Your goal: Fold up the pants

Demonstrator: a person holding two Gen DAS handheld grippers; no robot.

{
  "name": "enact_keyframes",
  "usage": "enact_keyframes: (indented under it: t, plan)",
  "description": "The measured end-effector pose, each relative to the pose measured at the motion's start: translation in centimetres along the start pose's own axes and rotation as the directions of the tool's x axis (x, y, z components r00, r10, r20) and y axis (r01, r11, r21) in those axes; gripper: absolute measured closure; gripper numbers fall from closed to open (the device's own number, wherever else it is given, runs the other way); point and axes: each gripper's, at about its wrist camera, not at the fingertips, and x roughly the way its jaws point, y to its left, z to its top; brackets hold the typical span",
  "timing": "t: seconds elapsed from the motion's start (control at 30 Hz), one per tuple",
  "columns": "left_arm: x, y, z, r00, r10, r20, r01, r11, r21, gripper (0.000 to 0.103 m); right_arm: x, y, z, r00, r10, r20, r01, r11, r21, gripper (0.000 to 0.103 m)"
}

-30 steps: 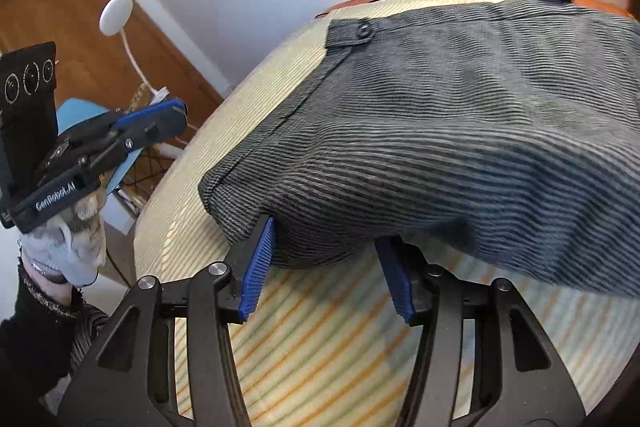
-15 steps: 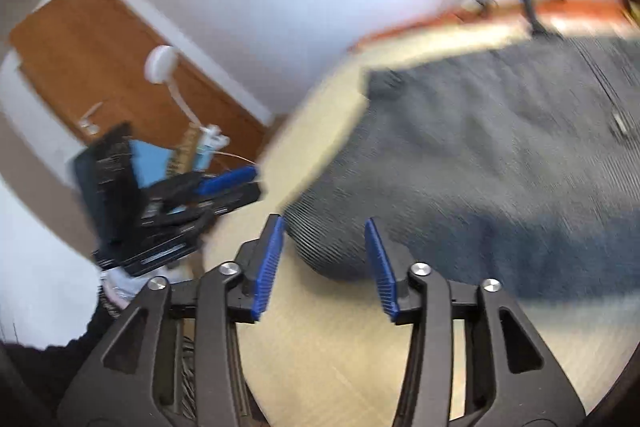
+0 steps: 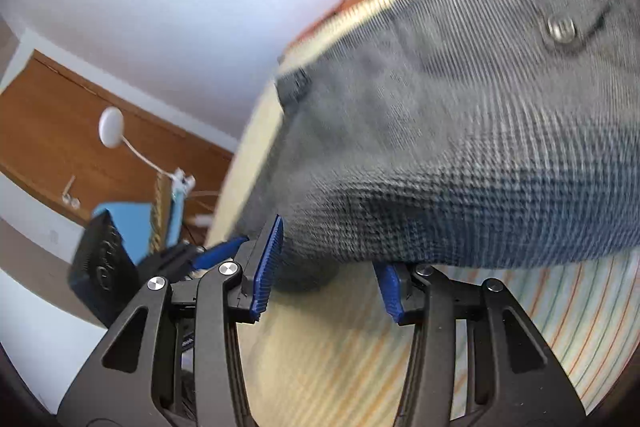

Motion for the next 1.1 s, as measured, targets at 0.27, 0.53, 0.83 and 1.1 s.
enact_keyframes:
  t: [0.27,0.53,0.83,1.1]
  plan:
    - [-0.5,-4.7,-0.2,0.998,-0.052,0.019,0.048,0.986,0.16,0.05,0.2,0.3,0.1,1.0,0.004,-0.004,-0.004,1.0,0.016,0.055]
    - [2.4,-0.5,0.6,0.998,-0.055,-0.038,0.057,0.998,0.038,0.079,1.4,0.5,-1.0,0.998,0.029,-0.05,-0.03,0.999,-0.034,0.046]
    - [1.6,1.8,1.0,0.996,-0.08,-0.03,0.079,0.997,-0.013,0.076,6.0,4.1,-2.8,0.989,-0.1,-0.112,0.058,0.941,-0.333,0.042]
    - [-4.9,8.6,2.3,0.988,0.009,0.154,0.022,0.98,-0.2,0.076,7.0,4.2,-2.6,0.993,-0.056,-0.102,0.019,0.942,-0.334,0.054]
